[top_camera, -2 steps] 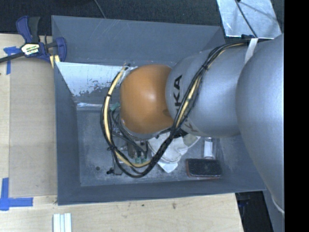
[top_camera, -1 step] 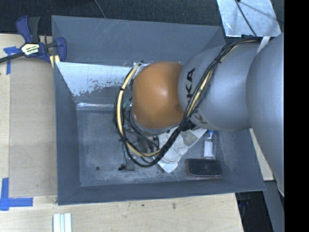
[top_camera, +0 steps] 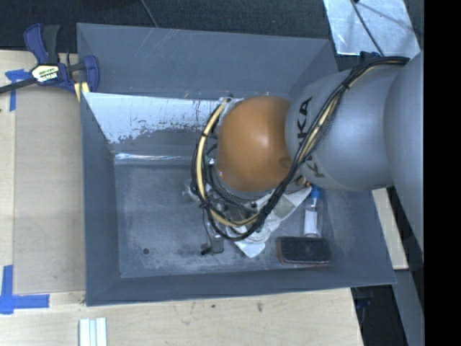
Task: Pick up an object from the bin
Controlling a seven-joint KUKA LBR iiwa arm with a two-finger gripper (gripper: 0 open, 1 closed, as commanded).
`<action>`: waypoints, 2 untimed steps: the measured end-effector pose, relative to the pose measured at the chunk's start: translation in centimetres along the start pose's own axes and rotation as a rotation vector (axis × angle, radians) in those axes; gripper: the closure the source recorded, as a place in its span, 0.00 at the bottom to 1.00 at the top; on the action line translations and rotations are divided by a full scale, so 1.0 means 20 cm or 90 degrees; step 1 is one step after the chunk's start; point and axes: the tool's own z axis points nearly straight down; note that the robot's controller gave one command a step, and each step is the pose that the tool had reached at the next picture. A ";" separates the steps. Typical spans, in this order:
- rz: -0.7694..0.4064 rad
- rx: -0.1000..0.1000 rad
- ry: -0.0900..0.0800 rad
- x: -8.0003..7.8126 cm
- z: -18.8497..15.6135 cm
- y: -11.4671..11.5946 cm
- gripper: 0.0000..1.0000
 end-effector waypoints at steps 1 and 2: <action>0.020 -0.001 0.002 0.01 0.04 -0.10 0.00; 0.185 -0.001 0.000 -0.04 0.01 -0.28 0.00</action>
Offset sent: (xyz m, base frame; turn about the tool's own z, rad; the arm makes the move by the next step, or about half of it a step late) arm 0.0531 -0.1002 0.0108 0.1809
